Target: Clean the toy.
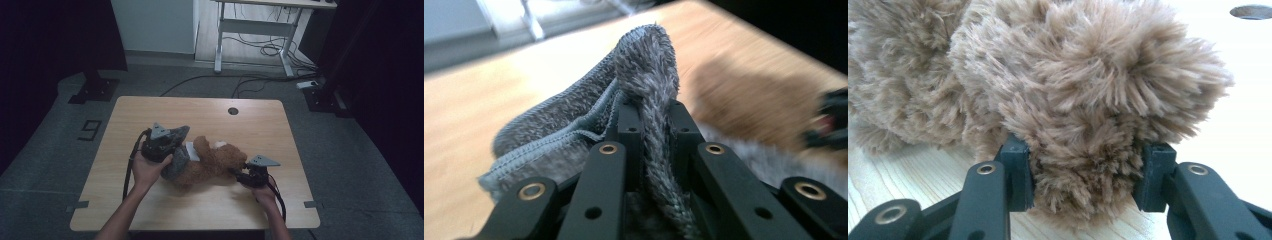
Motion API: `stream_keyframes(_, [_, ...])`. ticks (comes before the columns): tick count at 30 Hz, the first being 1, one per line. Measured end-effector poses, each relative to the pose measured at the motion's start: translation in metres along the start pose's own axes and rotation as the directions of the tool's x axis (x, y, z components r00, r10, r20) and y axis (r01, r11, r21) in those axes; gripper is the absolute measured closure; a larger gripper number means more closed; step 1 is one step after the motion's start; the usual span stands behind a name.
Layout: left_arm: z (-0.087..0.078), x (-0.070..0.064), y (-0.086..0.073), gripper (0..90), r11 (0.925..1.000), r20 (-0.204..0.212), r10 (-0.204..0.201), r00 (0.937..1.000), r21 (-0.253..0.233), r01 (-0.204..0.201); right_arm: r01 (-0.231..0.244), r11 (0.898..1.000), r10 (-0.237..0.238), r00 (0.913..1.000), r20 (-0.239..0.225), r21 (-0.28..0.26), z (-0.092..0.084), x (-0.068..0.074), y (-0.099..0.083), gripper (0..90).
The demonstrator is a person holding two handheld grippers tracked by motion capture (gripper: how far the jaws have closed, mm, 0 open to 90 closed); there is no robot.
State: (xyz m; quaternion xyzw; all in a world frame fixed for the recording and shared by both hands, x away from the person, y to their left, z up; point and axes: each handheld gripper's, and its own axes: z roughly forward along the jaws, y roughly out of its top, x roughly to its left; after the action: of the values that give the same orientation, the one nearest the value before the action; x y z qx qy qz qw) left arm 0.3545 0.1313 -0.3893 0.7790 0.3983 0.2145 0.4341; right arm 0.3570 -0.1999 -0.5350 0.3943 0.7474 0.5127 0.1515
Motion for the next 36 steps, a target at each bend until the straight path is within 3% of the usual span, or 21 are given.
stream_keyframes(4, [0.003, -0.038, 0.026, 80.0, 0.9967, 0.067, 0.068, 0.9954, -0.047, -0.065, 0.000, 1.000, 0.000, 1.0000, -0.001, 0.000, 0.000, -0.001, 0.000, 52.6])
stream_keyframes(8, [0.028, -0.078, 0.043, 80.0, 0.9924, 0.136, 0.121, 0.9833, -0.042, -0.116, -0.003, 1.000, 0.003, 1.0000, 0.001, 0.001, 0.000, 0.000, 0.000, 52.6])
stream_keyframes(10, [0.050, -0.096, 0.047, 79.9, 0.9902, 0.164, 0.140, 0.9766, -0.015, -0.139, -0.005, 1.000, 0.005, 1.0000, 0.002, 0.000, 0.000, 0.000, 0.000, 52.6])
stream_keyframes(14, [0.104, -0.123, 0.046, 79.8, 0.9841, 0.207, 0.139, 0.9684, 0.080, -0.159, -0.002, 1.000, 0.002, 1.0000, 0.002, -0.002, 0.000, 0.000, 0.001, 52.7])
stream_keyframes(18, [0.144, -0.139, 0.032, 79.6, 0.9605, 0.188, 0.178, 0.9659, 0.180, -0.212, -0.006, 1.000, 0.006, 1.0000, 0.004, 0.003, 0.000, 0.000, 0.001, 52.7])
stream_keyframes(19, [0.151, -0.139, 0.026, 79.5, 0.9580, 0.177, 0.189, 0.9658, 0.183, -0.221, -0.008, 1.000, 0.008, 1.0000, 0.004, 0.004, 0.000, 0.000, 0.001, 52.8])
stream_keyframes(22, [0.148, -0.132, 0.022, 79.5, 0.9676, 0.183, 0.164, 0.9693, 0.161, -0.194, -0.010, 1.000, 0.010, 0.9999, 0.008, 0.014, 0.000, 0.000, 0.000, 52.8])
stream_keyframes(23, [0.148, -0.132, 0.022, 79.6, 0.9676, 0.183, 0.164, 0.9693, 0.161, -0.194, -0.006, 1.000, 0.006, 0.9999, 0.009, 0.013, 0.000, 0.000, 0.000, 52.8])
stream_keyframes(24, [0.137, -0.126, 0.022, 79.6, 0.9670, 0.133, 0.198, 0.9712, 0.136, -0.215, -0.003, 1.000, 0.003, 0.9999, 0.010, 0.011, 0.000, 0.000, 0.000, 52.8])
stream_keyframes(25, [0.137, -0.126, 0.022, 79.7, 0.9670, 0.133, 0.198, 0.9712, 0.136, -0.215, -0.005, 1.000, 0.005, 0.9999, 0.011, 0.010, 0.000, 0.001, 0.000, 52.8])
stream_keyframes(26, [0.124, -0.113, 0.020, 79.6, 0.9682, 0.088, 0.204, 0.9750, 0.129, -0.214, -0.005, 1.000, 0.005, 0.9999, 0.010, 0.010, 0.000, 0.000, 0.000, 52.8])
stream_keyframes(28, [0.113, -0.094, 0.015, 79.8, 0.9731, 0.060, 0.181, 0.9817, 0.134, -0.187, -0.010, 1.000, 0.010, 0.9999, 0.009, 0.009, 0.000, 0.000, 0.000, 52.8])
stream_keyframes(29, [0.113, -0.094, 0.015, 79.9, 0.9731, 0.060, 0.181, 0.9817, 0.134, -0.187, -0.010, 1.000, 0.010, 0.9999, 0.009, 0.009, 0.000, 0.000, 0.000, 52.8])
stream_keyframes(30, [0.101, -0.075, 0.008, 79.9, 0.9801, 0.035, 0.151, 0.9879, 0.125, -0.154, -0.012, 1.000, 0.012, 0.9999, 0.007, 0.007, 0.000, -0.001, 0.000, 52.9])
stream_keyframes(33, [0.080, -0.058, -0.001, 80.1, 0.9852, 0.022, 0.147, 0.9889, 0.086, -0.149, -0.009, 1.000, 0.009, 0.9999, 0.005, 0.003, 0.000, 0.000, 0.000, 52.9])
stream_keyframes(36, [0.066, -0.051, -0.005, 80.0, 0.9864, 0.027, 0.149, 0.9885, 0.067, -0.150, 0.007, 1.000, -0.007, 0.9999, 0.008, 0.008, 0.001, 0.002, -0.001, 52.9])
